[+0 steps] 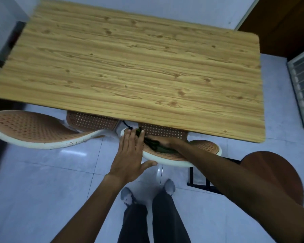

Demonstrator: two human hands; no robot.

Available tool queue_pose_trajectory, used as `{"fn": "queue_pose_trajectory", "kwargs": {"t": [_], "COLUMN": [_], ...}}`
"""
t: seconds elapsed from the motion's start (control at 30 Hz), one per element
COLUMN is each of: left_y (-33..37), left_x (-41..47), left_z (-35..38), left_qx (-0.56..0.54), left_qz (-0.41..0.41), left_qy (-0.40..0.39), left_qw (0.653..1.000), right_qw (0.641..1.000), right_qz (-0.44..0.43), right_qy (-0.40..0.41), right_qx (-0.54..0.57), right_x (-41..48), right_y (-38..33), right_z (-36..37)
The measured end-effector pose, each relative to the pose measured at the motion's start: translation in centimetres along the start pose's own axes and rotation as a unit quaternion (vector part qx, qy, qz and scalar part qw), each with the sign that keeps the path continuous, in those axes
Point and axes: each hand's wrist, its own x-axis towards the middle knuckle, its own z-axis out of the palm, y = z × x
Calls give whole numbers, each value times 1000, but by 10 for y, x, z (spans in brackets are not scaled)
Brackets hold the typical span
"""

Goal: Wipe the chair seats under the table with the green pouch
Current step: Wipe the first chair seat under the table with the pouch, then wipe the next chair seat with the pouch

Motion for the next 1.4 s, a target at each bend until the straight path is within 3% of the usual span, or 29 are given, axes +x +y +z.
{"fn": "queue_pose_trajectory", "kwargs": {"t": [0.13,0.27,0.37,0.5,0.6,0.73,0.87,0.97,1.07,1.13,1.2,1.23,1.3,1.4], "left_y": [0,1,2,3,4,3,-1,3,20,32,41,46,54,70], "left_x": [0,0,-1,-1,-1,-1,-1,1,4,5,6,6,8,8], "left_z": [-1,-2,-4,-8,-9,-11,-13,-16,-22,-19,-17,-17,-16,-15], "left_qx": [-6,-15,-8,-9,-8,-1,-44,-118,-166,-133,-90,-76,-62,-70], "left_qz": [6,7,2,3,-1,-3,-1,-18,-48,-59,-81,-89,-89,-87], "left_qy": [11,19,16,4,-5,-28,-35,-27,1,6,10,14,31,70], "left_qw": [1000,1000,1000,1000,1000,1000,998,992,985,989,993,993,994,991], "right_qw": [980,955,963,927,920,878,873,892,921,881,820,809,826,844], "right_qz": [159,223,201,118,82,51,35,5,-47,-32,81,139,171,126], "right_qy": [40,27,7,13,119,222,295,298,356,467,551,554,525,508], "right_qx": [-111,-193,-179,-356,-365,-420,-388,-340,-148,-75,-130,-138,-113,-114], "right_x": [13,-19,-52,-99,-128,-143,-126,-114,-123,-135,-144,-147,-147,-143], "right_y": [40,70,77,97,103,85,50,31,29,42,61,69,76,76], "right_z": [-26,-60,-77,-69,-30,35,77,96,92,75,54,47,43,49]}}
